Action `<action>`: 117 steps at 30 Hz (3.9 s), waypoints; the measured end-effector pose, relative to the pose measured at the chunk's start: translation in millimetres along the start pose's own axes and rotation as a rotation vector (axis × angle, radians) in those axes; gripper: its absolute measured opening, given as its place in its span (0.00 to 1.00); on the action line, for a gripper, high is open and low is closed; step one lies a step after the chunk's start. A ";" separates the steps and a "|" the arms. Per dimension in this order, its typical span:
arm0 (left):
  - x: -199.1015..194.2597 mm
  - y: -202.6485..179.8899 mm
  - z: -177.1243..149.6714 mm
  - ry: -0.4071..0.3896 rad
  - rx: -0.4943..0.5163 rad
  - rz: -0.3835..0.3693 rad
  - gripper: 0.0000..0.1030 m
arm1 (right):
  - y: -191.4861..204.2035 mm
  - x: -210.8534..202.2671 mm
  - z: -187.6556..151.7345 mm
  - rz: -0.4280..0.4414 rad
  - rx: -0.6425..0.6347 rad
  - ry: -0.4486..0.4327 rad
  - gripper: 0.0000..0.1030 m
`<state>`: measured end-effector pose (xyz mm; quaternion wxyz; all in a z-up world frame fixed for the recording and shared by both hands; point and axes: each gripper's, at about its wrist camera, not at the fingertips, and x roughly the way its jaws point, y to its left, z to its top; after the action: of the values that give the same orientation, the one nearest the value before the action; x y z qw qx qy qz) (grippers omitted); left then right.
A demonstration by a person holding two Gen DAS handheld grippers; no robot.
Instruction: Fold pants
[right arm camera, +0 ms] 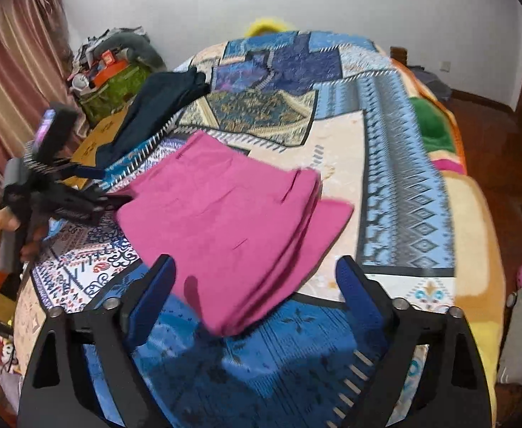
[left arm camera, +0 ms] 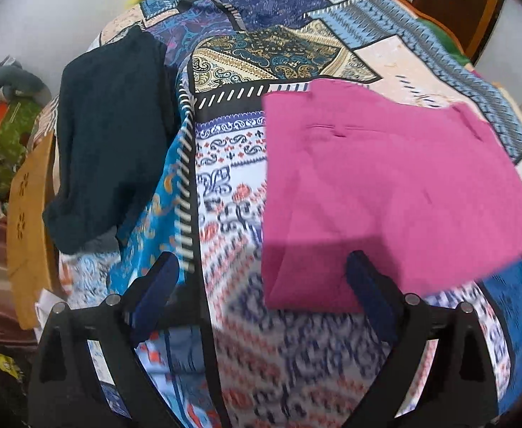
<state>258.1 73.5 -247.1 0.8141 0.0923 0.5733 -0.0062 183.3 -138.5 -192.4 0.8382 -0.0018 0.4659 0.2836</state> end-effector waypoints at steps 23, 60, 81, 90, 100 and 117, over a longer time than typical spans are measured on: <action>-8.7 5.0 -21.6 -0.053 -0.053 -0.072 0.14 | -18.8 48.4 6.3 -0.045 -0.079 0.194 0.12; 57.6 -18.8 93.1 -0.059 0.014 -0.030 0.42 | -42.9 100.1 67.7 -0.042 -0.065 0.138 0.19; 1.9 -4.5 74.5 -0.122 -0.027 -0.105 0.69 | 7.2 54.8 56.5 -0.046 -0.099 0.074 0.72; 34.7 13.3 52.1 0.013 -0.067 -0.188 0.79 | -30.3 57.7 24.7 -0.072 0.039 0.163 0.74; 46.3 18.7 51.6 0.043 -0.120 -0.367 0.52 | -38.3 75.8 31.7 0.015 0.118 0.163 0.67; 3.7 7.0 50.1 -0.073 -0.055 -0.252 0.19 | -25.9 59.9 59.6 0.005 0.087 0.088 0.11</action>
<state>307.0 72.8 -233.3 0.8293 -0.0030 0.5504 -0.0963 266.4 -115.9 -212.4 0.8153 0.0231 0.5143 0.2649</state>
